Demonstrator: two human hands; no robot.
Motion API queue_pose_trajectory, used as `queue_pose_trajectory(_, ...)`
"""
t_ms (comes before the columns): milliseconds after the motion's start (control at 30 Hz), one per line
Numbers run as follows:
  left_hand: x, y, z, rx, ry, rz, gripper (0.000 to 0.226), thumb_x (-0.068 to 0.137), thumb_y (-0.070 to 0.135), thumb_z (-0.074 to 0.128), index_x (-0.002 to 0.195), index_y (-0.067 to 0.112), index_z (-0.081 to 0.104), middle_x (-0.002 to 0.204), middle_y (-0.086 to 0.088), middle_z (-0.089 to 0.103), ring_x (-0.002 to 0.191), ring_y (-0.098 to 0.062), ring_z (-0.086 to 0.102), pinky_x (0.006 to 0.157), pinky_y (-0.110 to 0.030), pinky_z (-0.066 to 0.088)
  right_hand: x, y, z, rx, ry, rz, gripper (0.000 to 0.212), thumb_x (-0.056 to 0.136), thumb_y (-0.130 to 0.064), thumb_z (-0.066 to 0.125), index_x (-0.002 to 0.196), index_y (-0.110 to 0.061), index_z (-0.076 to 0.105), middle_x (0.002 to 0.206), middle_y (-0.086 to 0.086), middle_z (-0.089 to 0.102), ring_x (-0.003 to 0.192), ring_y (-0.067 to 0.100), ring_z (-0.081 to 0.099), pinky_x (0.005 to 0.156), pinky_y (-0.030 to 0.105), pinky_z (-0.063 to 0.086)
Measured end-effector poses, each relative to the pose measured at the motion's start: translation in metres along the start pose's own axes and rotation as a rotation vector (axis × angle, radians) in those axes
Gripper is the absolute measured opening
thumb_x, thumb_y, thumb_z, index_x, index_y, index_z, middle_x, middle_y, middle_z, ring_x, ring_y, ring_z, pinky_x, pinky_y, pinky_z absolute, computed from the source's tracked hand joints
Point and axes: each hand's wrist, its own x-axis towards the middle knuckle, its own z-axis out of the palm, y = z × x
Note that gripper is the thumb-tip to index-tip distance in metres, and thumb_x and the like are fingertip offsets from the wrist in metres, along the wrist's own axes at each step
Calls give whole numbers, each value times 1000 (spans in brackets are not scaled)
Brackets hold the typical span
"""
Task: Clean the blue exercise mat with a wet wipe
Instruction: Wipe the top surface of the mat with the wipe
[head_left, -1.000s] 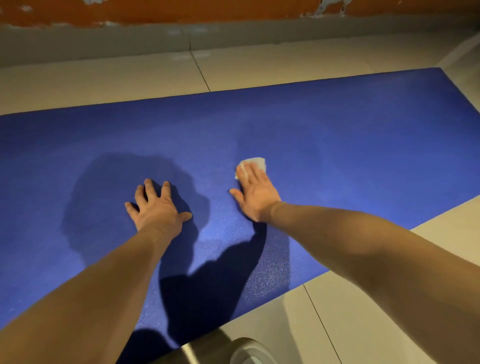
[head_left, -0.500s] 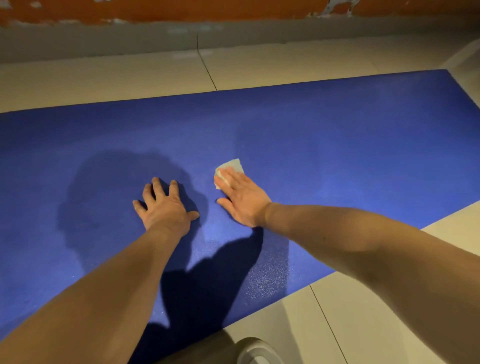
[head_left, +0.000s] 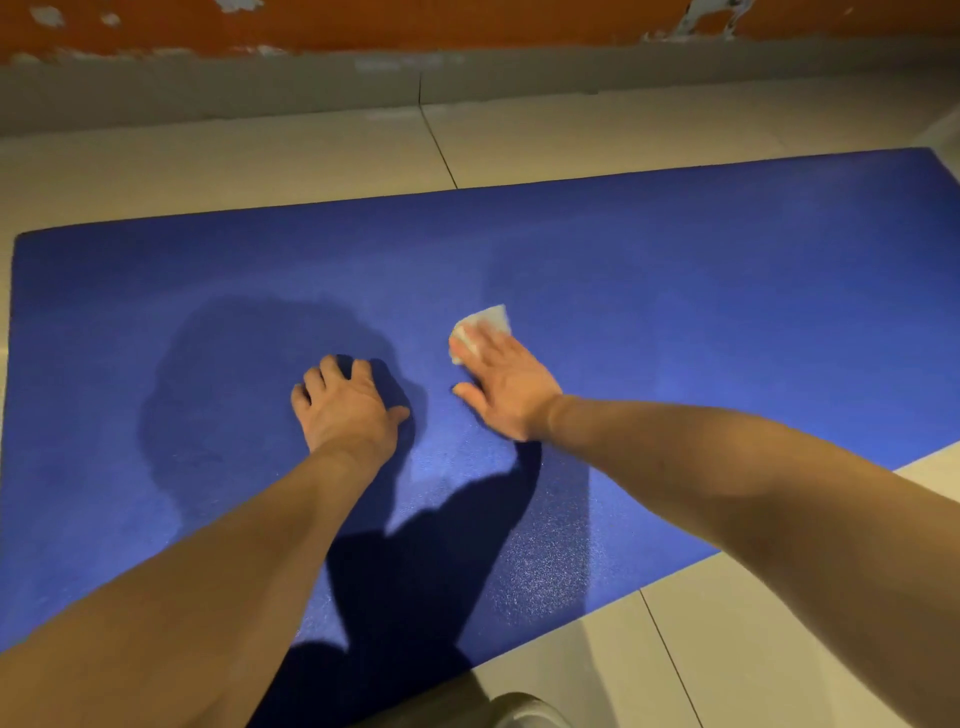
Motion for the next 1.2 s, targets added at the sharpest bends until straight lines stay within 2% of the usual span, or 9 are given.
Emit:
queue_pose_trajectory(100,11,-1,-4,-10,42,27,72,90,57,61,145,16,39,149,-11,30,139,-35,26,119,-49,20,10,28,-16,65,-84,364,74,101,-63,10,162,-22,-6,169,5,-12,154,32,-15,125,49,-2)
queue_pose_trajectory(200,31,-2,-9,-28,35,47,76,89,59,62,149,21,35,156,-10,22,144,-35,19,121,-53,13,16,12,-17,108,-72,439,77,102,-62,11,162,-16,-7,168,9,-14,154,36,-16,124,52,-5)
queue_pose_trajectory(400,55,-4,-15,-14,-129,-37,95,84,64,66,157,34,13,163,-7,-3,151,-32,-4,118,-67,8,2,-53,4,104,46,16,74,105,-50,32,161,-6,11,169,15,-1,155,35,-11,125,49,-5)
queue_pose_trajectory(533,58,-2,-19,1,-164,-46,95,83,63,68,156,35,14,162,-7,-2,150,-34,-2,116,-69,11,10,-15,-2,19,34,-210,69,104,-49,28,160,-10,18,168,12,12,156,30,3,127,43,2)
queue_pose_trajectory(767,58,1,-21,5,-184,-58,90,81,60,72,151,35,20,159,-9,2,148,-36,1,114,-71,11,52,22,-21,67,-28,382,78,101,-63,9,162,-15,-3,169,10,-10,155,34,-13,125,50,-4)
queue_pose_trajectory(867,62,6,-23,13,-211,-82,97,79,60,74,153,35,15,158,-10,2,147,-37,1,114,-72,13,53,-22,-9,83,39,315,79,102,-58,9,161,-6,7,168,18,0,155,37,-8,124,51,-1)
queue_pose_trajectory(967,64,11,-26,35,-231,-100,105,76,63,75,154,34,11,157,-11,3,146,-38,3,113,-73,15,38,-56,-1,72,40,31,75,103,-52,14,160,-4,14,168,17,5,155,35,-7,126,47,-3)
queue_pose_trajectory(1100,67,13,-28,47,-238,-112,105,77,60,76,154,35,9,157,-11,3,146,-38,2,113,-73,16,42,-20,-12,41,70,-241,65,104,-42,28,158,-5,26,166,14,19,155,31,9,127,42,6)
queue_pose_trajectory(1200,67,12,-28,38,-249,-104,103,78,59,76,153,34,11,157,-12,3,146,-39,2,113,-73,14,66,25,-25,15,62,11,71,103,-50,14,159,-7,21,167,12,15,155,33,6,125,46,11)
